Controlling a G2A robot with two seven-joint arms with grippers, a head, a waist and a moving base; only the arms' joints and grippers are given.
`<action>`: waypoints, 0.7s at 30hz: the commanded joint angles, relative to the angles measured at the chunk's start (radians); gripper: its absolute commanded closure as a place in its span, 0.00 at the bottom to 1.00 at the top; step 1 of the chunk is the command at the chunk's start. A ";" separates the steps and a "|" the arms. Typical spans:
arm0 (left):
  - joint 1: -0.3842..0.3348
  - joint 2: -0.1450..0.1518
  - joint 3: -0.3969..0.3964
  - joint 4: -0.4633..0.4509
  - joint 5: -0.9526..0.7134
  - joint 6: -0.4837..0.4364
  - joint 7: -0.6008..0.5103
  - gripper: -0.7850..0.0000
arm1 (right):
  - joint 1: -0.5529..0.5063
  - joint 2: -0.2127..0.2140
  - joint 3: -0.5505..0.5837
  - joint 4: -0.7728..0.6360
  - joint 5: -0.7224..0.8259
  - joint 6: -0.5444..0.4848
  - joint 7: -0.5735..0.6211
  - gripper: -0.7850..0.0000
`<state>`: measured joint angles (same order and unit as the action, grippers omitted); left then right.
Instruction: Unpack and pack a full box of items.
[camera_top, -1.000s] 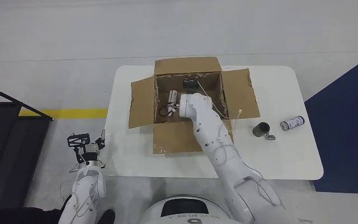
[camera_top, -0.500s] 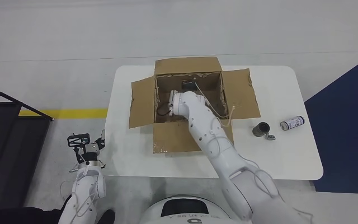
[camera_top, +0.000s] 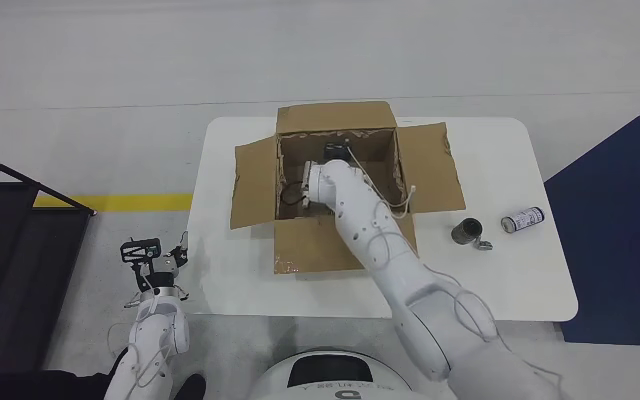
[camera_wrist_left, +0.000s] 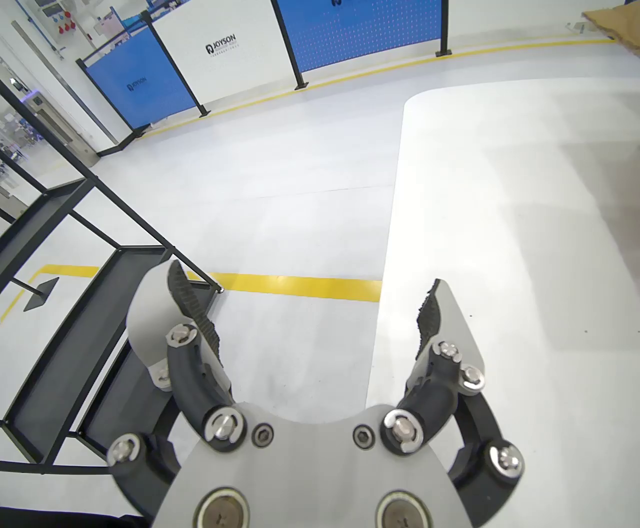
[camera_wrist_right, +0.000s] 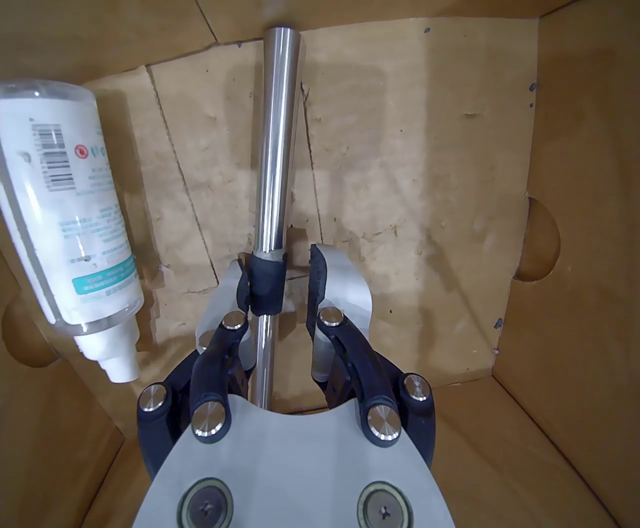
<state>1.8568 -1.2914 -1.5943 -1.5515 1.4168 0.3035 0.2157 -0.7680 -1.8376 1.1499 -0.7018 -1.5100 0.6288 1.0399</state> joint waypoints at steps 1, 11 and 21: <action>0.000 0.000 0.000 0.000 0.000 0.000 0.000 0.00 | 0.012 -0.002 0.001 0.026 0.009 0.000 -0.014 0.75; 0.000 0.000 0.000 0.000 0.000 0.000 0.000 0.00 | 0.051 -0.020 -0.005 0.112 0.052 0.008 -0.082 1.00; 0.000 0.000 0.000 0.000 0.000 0.000 0.000 0.00 | -0.139 0.004 0.031 -0.274 0.047 -0.026 -0.157 1.00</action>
<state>1.8568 -1.2914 -1.5943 -1.5515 1.4168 0.3035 0.2157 -0.8724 -1.8382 1.1736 -0.9034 -1.4612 0.6156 0.8840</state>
